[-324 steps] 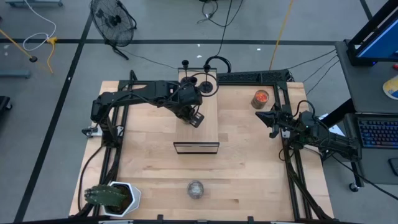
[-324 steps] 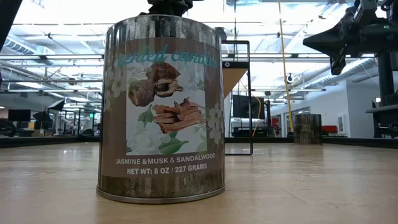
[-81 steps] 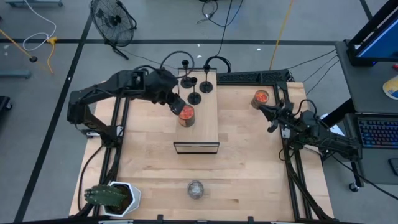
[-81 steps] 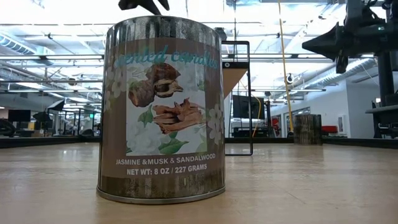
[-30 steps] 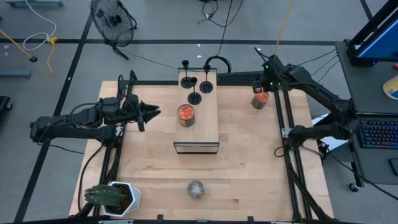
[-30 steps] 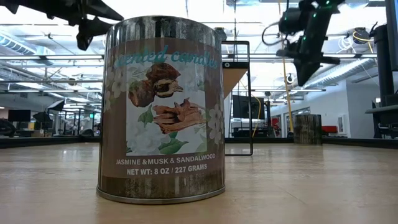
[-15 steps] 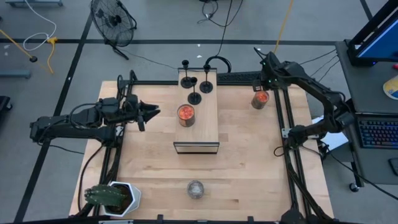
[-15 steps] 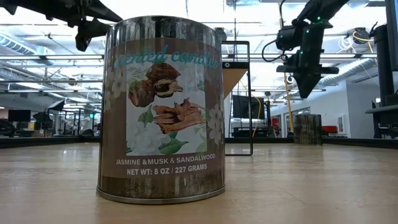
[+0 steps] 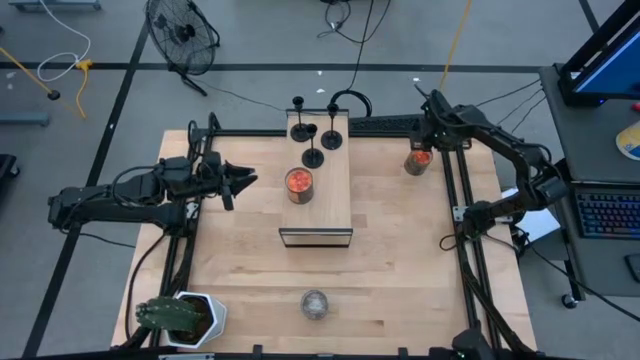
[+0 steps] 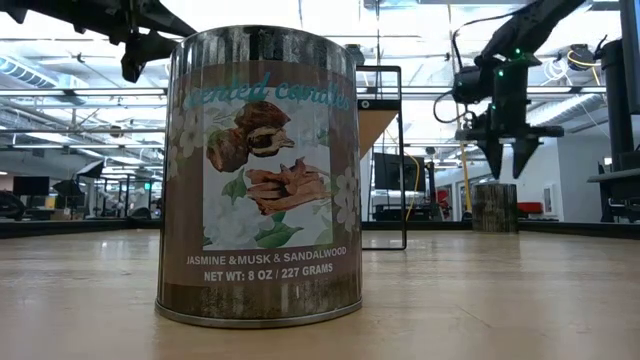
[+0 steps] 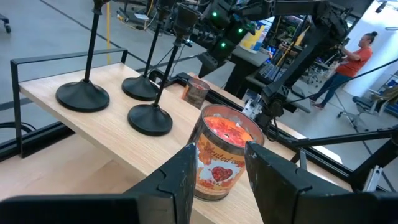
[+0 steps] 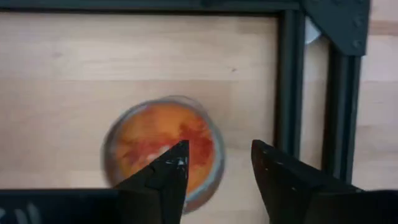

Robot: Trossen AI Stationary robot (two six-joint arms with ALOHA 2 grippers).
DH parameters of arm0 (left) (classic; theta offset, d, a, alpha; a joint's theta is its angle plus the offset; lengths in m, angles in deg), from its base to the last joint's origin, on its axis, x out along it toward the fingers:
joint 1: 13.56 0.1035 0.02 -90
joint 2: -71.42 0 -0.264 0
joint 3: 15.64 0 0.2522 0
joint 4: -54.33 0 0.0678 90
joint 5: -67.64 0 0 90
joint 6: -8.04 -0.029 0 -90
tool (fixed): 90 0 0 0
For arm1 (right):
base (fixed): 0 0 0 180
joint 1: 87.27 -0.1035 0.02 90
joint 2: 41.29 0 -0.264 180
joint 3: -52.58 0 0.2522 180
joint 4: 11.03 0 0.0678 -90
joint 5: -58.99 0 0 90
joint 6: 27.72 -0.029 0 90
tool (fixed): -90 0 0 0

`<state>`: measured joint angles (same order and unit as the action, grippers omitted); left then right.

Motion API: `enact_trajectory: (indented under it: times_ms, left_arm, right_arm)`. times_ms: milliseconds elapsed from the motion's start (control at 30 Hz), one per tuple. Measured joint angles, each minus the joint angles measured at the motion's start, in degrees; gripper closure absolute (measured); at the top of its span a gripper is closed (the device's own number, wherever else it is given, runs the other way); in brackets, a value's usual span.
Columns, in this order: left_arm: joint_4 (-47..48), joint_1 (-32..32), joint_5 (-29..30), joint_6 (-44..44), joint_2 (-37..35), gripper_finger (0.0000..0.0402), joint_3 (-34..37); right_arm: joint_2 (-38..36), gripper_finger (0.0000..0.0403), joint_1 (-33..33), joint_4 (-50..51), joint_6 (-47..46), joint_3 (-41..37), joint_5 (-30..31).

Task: Pick & Place candle stick holders
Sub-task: Put the orange container candle on the shelf

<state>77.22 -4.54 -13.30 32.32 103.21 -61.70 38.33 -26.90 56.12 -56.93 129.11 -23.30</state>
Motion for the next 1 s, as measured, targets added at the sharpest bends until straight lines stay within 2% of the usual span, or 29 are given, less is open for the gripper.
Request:
enact_trajectory:
  times_ms: [400, 833, 1000]
  left_arm:
    - [-0.3, 0.0, 0.0, 0.2, 0.0, 0.0259, 0.0]
    - [-0.4, 0.0, 0.0, 1.1, 0.0, 0.0259, 0.0]
    - [-0.4, 0.0, 0.0, 1.1, 0.0, 0.0259, 0.0]
  right_arm:
    - [0.0, 0.0258, 0.7, -5.2, -6.8, -0.1, -0.1]
    - [0.0, 0.0251, -1.7, 2.5, -15.2, -0.1, -0.3]
    - [0.0, 0.025, -4.7, 3.3, -17.3, -0.1, -0.4]
